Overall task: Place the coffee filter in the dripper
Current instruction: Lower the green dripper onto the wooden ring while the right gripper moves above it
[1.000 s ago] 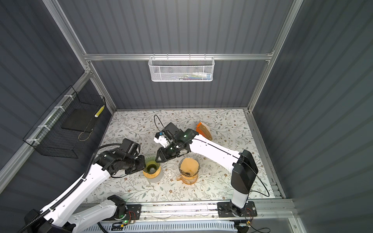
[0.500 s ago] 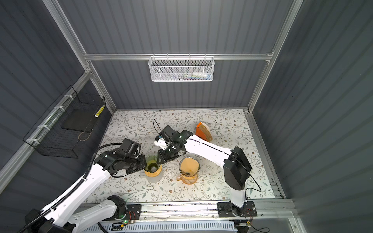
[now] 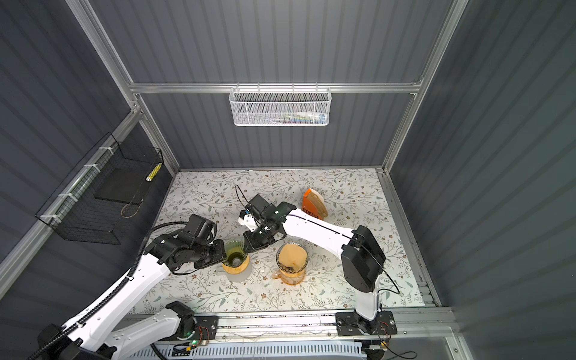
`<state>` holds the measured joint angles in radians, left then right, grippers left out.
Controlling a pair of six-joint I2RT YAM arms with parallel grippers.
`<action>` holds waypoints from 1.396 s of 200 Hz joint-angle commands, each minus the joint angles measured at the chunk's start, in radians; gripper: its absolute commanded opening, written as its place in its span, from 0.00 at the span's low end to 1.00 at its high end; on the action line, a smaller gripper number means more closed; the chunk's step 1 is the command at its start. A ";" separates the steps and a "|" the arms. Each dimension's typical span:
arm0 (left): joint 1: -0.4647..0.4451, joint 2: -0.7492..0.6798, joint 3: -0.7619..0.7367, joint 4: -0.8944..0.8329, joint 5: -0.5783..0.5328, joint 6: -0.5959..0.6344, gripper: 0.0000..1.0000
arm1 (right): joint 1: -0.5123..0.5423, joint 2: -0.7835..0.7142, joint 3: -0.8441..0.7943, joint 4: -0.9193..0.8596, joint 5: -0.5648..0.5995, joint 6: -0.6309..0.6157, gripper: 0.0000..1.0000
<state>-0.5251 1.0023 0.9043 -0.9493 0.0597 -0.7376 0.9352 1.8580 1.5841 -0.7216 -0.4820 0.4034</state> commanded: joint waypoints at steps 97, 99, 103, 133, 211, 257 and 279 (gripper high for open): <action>-0.004 0.004 0.024 -0.054 0.000 0.027 0.00 | 0.007 0.029 0.010 -0.025 0.050 -0.003 0.08; -0.005 0.005 0.026 -0.055 0.000 0.028 0.00 | 0.007 0.028 0.010 -0.027 0.051 -0.004 0.08; -0.004 0.003 0.029 -0.055 0.000 0.029 0.00 | 0.007 0.027 0.009 -0.027 0.055 -0.004 0.08; -0.004 0.000 0.052 -0.059 0.002 0.037 0.13 | 0.007 0.027 0.010 -0.032 0.061 0.000 0.07; -0.005 -0.009 0.089 -0.119 -0.025 0.045 0.17 | 0.010 0.029 0.019 -0.048 0.077 0.001 0.07; -0.005 -0.017 0.077 -0.129 -0.049 0.044 0.02 | 0.010 0.030 0.022 -0.051 0.080 0.001 0.07; -0.006 -0.010 0.058 -0.125 -0.042 0.046 0.00 | 0.010 0.032 0.029 -0.057 0.086 0.001 0.07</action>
<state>-0.5350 0.9947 0.9680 -1.0313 0.0521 -0.6960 0.9424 1.8709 1.5990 -0.7128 -0.4339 0.4141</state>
